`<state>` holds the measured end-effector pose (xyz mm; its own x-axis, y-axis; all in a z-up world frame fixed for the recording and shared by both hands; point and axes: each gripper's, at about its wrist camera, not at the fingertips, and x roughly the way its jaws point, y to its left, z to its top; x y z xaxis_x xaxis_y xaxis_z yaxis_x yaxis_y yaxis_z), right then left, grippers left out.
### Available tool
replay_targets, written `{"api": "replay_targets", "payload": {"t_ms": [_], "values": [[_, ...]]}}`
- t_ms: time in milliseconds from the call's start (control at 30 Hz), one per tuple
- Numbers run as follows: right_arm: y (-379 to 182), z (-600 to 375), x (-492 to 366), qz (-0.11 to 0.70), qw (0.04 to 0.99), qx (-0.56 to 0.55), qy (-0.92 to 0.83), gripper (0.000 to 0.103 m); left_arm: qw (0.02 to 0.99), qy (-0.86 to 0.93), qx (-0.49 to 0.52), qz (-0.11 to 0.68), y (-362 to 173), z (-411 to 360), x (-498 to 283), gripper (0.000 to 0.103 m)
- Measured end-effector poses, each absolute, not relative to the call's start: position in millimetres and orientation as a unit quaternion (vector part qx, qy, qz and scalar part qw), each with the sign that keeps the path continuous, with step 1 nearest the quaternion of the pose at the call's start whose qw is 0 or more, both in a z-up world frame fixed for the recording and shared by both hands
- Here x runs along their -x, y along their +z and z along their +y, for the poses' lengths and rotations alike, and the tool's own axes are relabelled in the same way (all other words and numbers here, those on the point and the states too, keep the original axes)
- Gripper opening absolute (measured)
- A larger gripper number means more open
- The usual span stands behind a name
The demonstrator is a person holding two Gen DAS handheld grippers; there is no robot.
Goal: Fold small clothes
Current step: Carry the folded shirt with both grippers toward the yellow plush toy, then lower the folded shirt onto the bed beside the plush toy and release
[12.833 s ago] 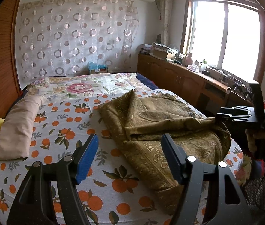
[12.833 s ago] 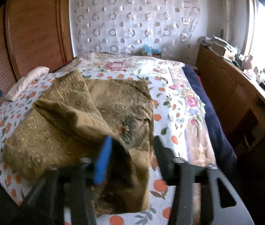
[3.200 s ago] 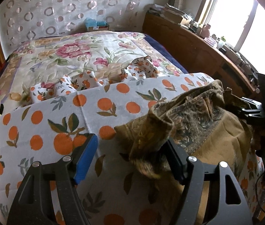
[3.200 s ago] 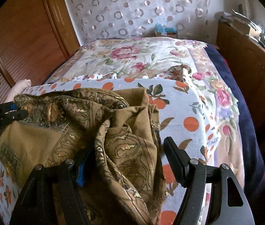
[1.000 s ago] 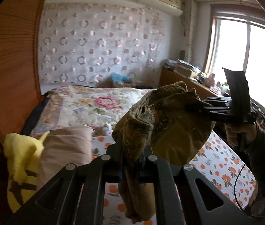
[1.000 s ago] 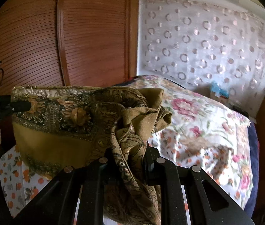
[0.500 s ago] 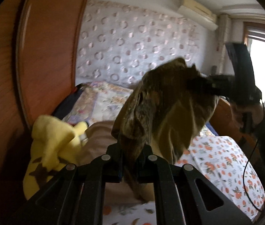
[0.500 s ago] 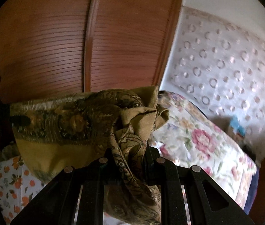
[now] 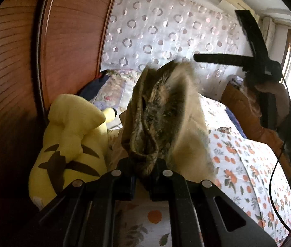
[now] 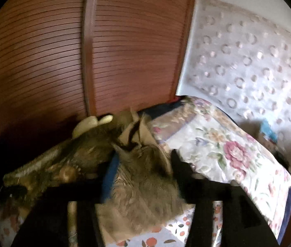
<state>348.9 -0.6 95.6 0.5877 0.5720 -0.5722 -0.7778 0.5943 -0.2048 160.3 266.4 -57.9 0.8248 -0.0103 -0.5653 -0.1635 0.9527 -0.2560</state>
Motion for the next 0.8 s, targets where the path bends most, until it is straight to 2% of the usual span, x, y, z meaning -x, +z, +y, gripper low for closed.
{"api": "replay_targets", "payload": {"t_ms": [100,533,633,800], "values": [[88,-11,-352,0.225,0.875,0.214,0.371,0.066,0.941,0.048,0.147,0.300,-64,271,-161,0.008],[9,-31,-345,0.308,0.826,0.199,0.428,0.065,0.936,0.061,0.137,0.317,-77,272,-155,0.008],[10,-32,-332,0.299,0.821,0.193,0.447,0.057,0.937,0.063,0.130,0.317,-76,271,-155,0.008],[6,-48,-311,0.299,0.807,0.177,0.478,0.056,0.938,0.066,0.123,0.317,-75,270,-153,0.008]]}}
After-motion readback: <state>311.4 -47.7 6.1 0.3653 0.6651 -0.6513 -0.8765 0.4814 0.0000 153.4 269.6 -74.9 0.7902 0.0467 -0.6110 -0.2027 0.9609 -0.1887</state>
